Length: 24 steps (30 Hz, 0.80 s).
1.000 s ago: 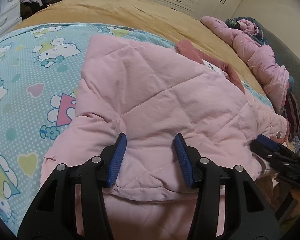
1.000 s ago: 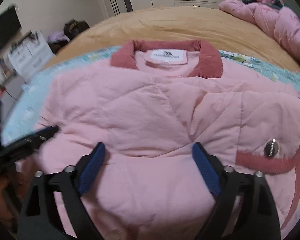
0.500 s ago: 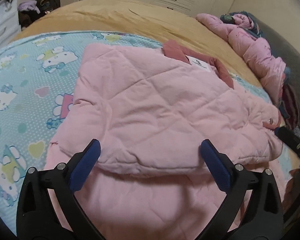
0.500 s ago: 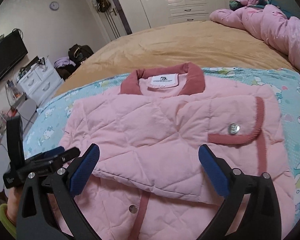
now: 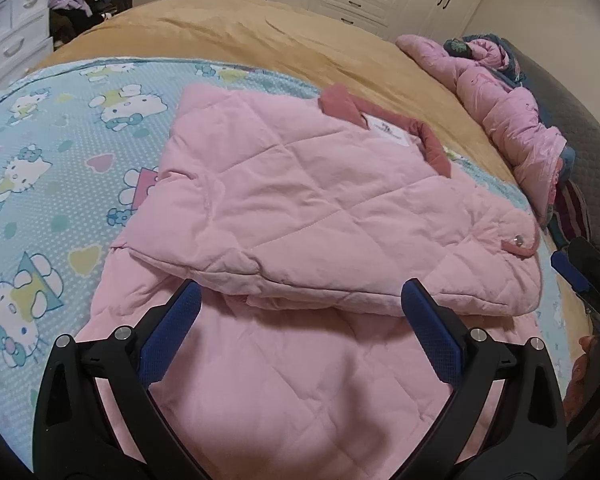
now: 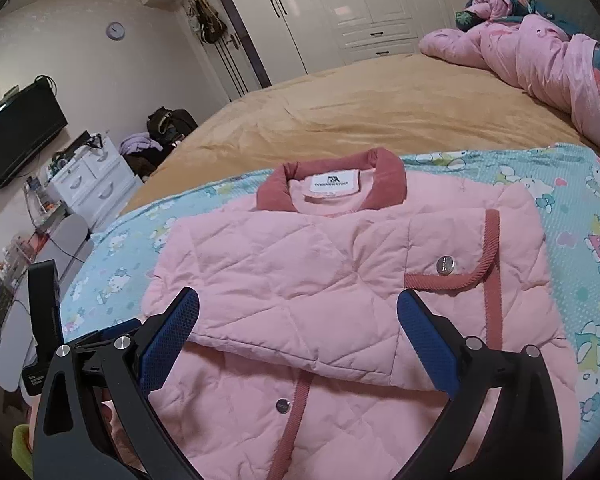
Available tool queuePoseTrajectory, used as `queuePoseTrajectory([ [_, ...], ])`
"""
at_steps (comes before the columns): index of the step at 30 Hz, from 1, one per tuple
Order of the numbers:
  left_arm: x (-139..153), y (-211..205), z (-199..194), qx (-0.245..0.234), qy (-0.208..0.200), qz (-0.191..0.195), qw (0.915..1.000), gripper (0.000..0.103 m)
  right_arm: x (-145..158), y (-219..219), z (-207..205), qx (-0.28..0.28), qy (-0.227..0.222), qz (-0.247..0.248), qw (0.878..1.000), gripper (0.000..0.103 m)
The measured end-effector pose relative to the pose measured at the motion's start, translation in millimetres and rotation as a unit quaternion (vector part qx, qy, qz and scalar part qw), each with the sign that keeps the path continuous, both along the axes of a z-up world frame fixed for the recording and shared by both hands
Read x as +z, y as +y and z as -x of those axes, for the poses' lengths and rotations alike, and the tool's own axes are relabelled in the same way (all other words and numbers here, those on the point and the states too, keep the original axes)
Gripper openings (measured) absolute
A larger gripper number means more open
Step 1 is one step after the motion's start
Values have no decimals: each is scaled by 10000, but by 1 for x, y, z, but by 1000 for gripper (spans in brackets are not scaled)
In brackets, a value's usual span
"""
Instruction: Fold large clothes
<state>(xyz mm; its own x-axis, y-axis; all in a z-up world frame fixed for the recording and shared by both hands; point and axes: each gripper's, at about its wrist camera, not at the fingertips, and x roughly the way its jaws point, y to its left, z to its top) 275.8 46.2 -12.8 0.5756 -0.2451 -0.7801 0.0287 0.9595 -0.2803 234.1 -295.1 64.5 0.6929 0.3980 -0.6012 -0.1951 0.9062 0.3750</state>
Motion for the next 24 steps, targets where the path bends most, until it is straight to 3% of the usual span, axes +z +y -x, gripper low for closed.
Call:
queuePoseTrajectory([
  [14, 57, 2, 47, 79, -653, 114, 9978, 94, 36, -4, 45, 138, -384, -93, 9991, 99],
  [24, 81, 2, 79, -3, -923, 81, 9957, 94, 55, -2, 83, 223, -710, 195, 9970, 99],
])
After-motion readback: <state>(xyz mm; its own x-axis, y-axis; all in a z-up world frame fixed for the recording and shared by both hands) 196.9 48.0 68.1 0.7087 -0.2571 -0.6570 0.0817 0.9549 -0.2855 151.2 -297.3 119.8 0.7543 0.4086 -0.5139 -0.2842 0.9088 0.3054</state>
